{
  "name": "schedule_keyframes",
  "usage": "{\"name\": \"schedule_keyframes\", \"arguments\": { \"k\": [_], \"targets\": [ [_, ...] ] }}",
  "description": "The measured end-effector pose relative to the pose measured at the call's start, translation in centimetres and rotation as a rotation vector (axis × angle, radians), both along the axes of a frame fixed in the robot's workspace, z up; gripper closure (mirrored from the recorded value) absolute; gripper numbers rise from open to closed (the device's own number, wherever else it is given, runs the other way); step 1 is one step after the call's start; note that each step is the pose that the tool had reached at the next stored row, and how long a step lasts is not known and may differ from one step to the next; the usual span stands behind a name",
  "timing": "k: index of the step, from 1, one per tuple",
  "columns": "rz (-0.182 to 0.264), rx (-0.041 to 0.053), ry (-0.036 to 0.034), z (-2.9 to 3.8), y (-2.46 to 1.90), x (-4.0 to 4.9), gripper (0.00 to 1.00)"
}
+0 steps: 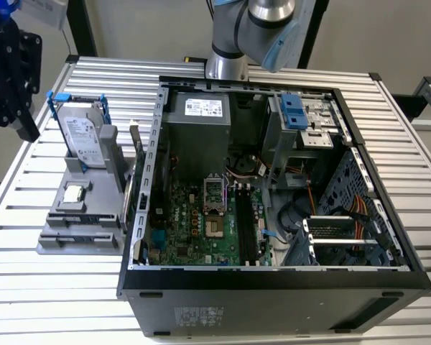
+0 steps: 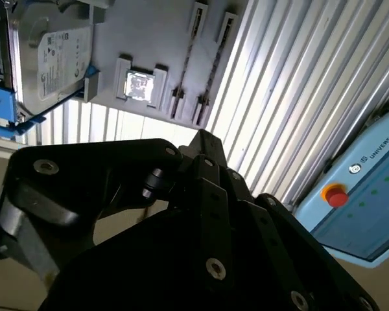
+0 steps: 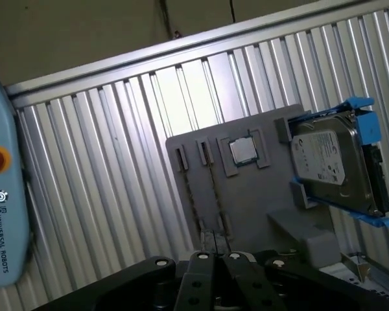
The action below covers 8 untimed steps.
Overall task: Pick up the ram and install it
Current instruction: 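Pick up the ram and move it above insertion slot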
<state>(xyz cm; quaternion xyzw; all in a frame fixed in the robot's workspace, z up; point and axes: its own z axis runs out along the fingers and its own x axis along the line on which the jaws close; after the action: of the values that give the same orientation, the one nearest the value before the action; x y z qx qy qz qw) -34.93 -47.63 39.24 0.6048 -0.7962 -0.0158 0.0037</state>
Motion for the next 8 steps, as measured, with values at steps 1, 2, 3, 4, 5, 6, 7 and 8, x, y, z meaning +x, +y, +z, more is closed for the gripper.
{"name": "schedule_keyframes", "arguments": {
  "k": [1, 2, 3, 4, 5, 6, 7, 8],
  "targets": [
    [0.01, 0.0, 0.0, 0.0, 0.0, 0.0, 1.0],
    [0.02, 0.0, 0.0, 0.0, 0.0, 0.0, 1.0],
    [0.03, 0.0, 0.0, 0.0, 0.0, 0.0, 1.0],
    [0.04, 0.0, 0.0, 0.0, 0.0, 0.0, 1.0],
    [0.048, 0.0, 0.0, 0.0, 0.01, -0.01, 1.0],
    [0.058, 0.0, 0.0, 0.0, 0.0, -0.01, 1.0],
    [0.068, 0.0, 0.0, 0.0, 0.0, -0.01, 1.0],
    [0.077, 0.0, 0.0, 0.0, 0.0, -0.01, 1.0]
  ]
}}
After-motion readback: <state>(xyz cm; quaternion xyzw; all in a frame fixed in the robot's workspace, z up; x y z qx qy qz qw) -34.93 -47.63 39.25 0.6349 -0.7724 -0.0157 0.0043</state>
